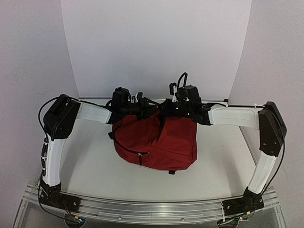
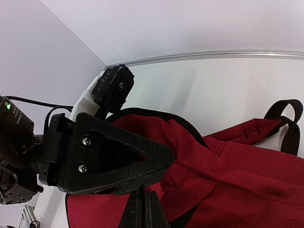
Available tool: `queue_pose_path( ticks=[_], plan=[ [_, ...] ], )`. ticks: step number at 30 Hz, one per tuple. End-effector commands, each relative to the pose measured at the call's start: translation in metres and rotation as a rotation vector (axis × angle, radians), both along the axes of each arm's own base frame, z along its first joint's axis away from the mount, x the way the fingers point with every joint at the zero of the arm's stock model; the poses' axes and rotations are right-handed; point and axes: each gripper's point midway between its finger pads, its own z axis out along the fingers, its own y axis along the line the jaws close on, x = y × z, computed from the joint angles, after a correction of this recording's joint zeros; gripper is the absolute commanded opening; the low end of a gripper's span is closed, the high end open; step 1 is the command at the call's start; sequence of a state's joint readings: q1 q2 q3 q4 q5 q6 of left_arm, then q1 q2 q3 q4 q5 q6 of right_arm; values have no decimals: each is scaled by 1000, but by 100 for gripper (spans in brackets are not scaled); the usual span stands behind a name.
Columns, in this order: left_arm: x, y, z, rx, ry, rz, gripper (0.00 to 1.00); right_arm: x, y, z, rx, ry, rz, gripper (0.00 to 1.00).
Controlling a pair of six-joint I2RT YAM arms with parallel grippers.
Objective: Pack the student bag
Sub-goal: Zip the student bag at the center of the board.
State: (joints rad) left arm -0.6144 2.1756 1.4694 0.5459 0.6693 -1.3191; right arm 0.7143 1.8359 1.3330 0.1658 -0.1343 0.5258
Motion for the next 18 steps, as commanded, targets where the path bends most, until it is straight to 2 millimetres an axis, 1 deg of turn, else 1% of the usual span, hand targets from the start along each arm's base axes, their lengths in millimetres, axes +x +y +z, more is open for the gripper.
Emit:
queue_pose_path(
  ticks=[1, 4, 6, 8, 10, 12, 13, 15, 18],
  plan=[
    [11, -14, 18, -75, -24, -3, 40, -11, 6, 41, 64, -92, 33, 0],
    [10, -19, 17, -61, -31, -20, 38, -10, 6, 37, 46, -98, 37, 0],
    [9, -21, 15, -57, -31, -34, 33, -10, 7, 34, 33, -103, 47, 0],
    [7, -22, 15, -66, -34, -49, 26, -9, 9, 30, 22, -104, 57, 0],
    [6, -22, 15, -74, -34, -53, 14, -9, 10, 26, 15, -101, 61, 0],
    [8, -17, 10, -66, -37, -32, 6, -10, 11, 27, 19, -98, 66, 0],
    [12, -12, 10, -65, -44, -14, 3, -11, 11, 27, 16, -100, 59, 0],
    [18, -5, 4, -58, -35, 7, 0, -14, 7, 27, 6, -102, 46, 0],
    [20, 0, 1, -83, -20, 10, 0, -22, 7, 25, -6, -101, 70, 0]
  ],
)
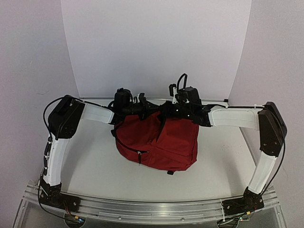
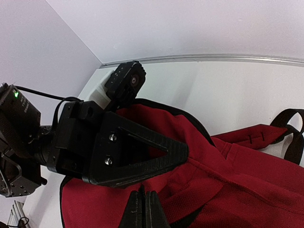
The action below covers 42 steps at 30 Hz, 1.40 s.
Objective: Pack the student bag
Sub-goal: Zip the student bag at the center of the board.
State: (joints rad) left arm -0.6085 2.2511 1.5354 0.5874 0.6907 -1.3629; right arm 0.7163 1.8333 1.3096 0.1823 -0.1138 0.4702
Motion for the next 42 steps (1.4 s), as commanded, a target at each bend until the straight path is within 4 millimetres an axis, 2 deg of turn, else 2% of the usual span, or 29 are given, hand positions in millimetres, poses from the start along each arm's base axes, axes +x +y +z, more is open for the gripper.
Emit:
queue_pose_path(
  ticks=[1, 9, 13, 23, 29, 31, 33, 35, 38, 42],
  plan=[
    [9, 10, 7, -51, -33, 23, 0, -26, 11, 31, 42, -61, 84, 0],
    [17, 22, 3, -66, -17, 38, 0, -73, 28, 53, 41, -114, 220, 0],
    [22, 27, 1, -67, -15, 51, 0, -91, 33, 59, 35, -114, 259, 0],
    [34, 40, -1, -52, -23, 92, 0, -129, 47, 30, -16, -50, 316, 0],
    [47, 51, -6, -24, -32, 125, 0, -158, 54, 21, -39, -24, 354, 0],
    [50, 52, -6, -10, -42, 125, 0, -165, 53, 17, -55, -16, 347, 0],
    [49, 51, 3, -12, -85, 105, 0, -164, 45, 11, -73, -8, 303, 0],
    [42, 50, 21, -18, -161, 68, 6, -157, 32, 10, -91, -12, 228, 0],
    [21, 50, 53, 13, -280, 2, 24, -151, 17, 12, -94, -29, 156, 0],
    [-16, 44, 64, 181, -349, -89, 53, -151, 14, 19, -52, -54, 141, 0]
  ],
)
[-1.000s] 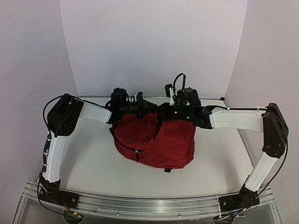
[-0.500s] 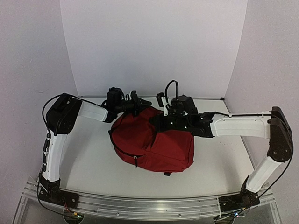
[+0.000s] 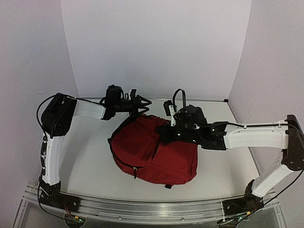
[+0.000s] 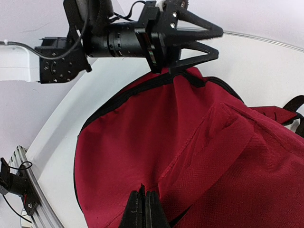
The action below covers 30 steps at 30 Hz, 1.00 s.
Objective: Pack the student bag
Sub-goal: Zip the student bag at the center of the board.
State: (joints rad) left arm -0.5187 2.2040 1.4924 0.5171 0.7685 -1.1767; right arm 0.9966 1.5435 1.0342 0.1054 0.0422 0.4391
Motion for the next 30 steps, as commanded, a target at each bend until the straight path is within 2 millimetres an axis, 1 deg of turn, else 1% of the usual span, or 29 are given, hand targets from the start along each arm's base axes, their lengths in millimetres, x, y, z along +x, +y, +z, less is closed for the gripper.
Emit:
queue_pose_path(
  ticks=[1, 3, 5, 8, 11, 14, 18, 23, 25, 27, 30],
  plan=[
    [-42, -2, 67, 163, -237, -100, 57, -11, -3, 18, 61, -19, -7, 0],
    [-62, -6, 63, 253, -240, -140, 63, -10, 0, 16, 62, -14, -1, 0],
    [-75, -7, 53, 297, -191, -158, 65, -10, 2, 14, 64, -12, 4, 0],
    [-92, -11, 45, 288, -134, -187, 66, -9, 4, 13, 66, -11, 5, 0],
    [-110, -23, 41, 291, -112, -232, 67, -9, 5, 13, 66, -11, 4, 0],
    [-120, -28, 35, 302, -93, -257, 68, -9, 4, 14, 69, -11, 4, 0],
    [-125, -26, 28, 350, -89, -253, 69, -9, 2, 15, 69, -15, -2, 0],
    [-134, -32, 20, 380, -94, -291, 73, -8, 4, 11, 65, -10, -1, 0],
    [-136, -36, 15, 386, -86, -313, 72, -8, 5, 9, 63, -8, 1, 0],
    [-137, -41, 12, 388, -83, -330, 67, -8, 6, 8, 60, -6, 1, 0],
    [-138, -45, 5, 404, -77, -346, 54, -7, 6, 6, 55, -4, 2, 0]
  ],
)
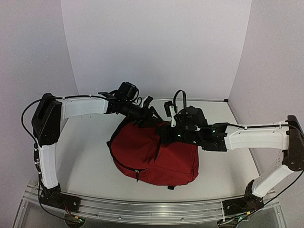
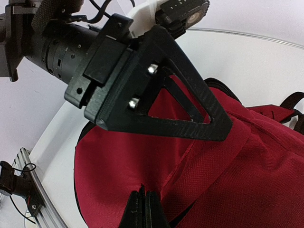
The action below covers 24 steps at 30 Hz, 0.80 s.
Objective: Pack the student bag
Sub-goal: Zip the student bag at the center of the board.
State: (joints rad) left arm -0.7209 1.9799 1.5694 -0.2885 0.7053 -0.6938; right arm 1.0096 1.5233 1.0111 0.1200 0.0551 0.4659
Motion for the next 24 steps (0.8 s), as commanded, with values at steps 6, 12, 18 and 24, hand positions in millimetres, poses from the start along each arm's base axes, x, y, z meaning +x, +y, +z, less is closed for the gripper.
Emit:
queue_pose_path(
  ticks=[6, 12, 18, 24],
  plan=[
    [5, -13, -23, 58, -11, -26, 23, -6, 15, -3, 22, 3, 51, 0],
    [19, -13, -51, 84, -9, 25, 4, -20, 14, -6, 14, 19, 75, 0],
    [38, -8, -48, 7, -6, 97, 0, -45, 19, -12, -7, 59, 126, 0],
    [73, 15, -39, -36, -36, 211, 0, -69, 33, -10, -26, 75, 177, 0]
  ],
)
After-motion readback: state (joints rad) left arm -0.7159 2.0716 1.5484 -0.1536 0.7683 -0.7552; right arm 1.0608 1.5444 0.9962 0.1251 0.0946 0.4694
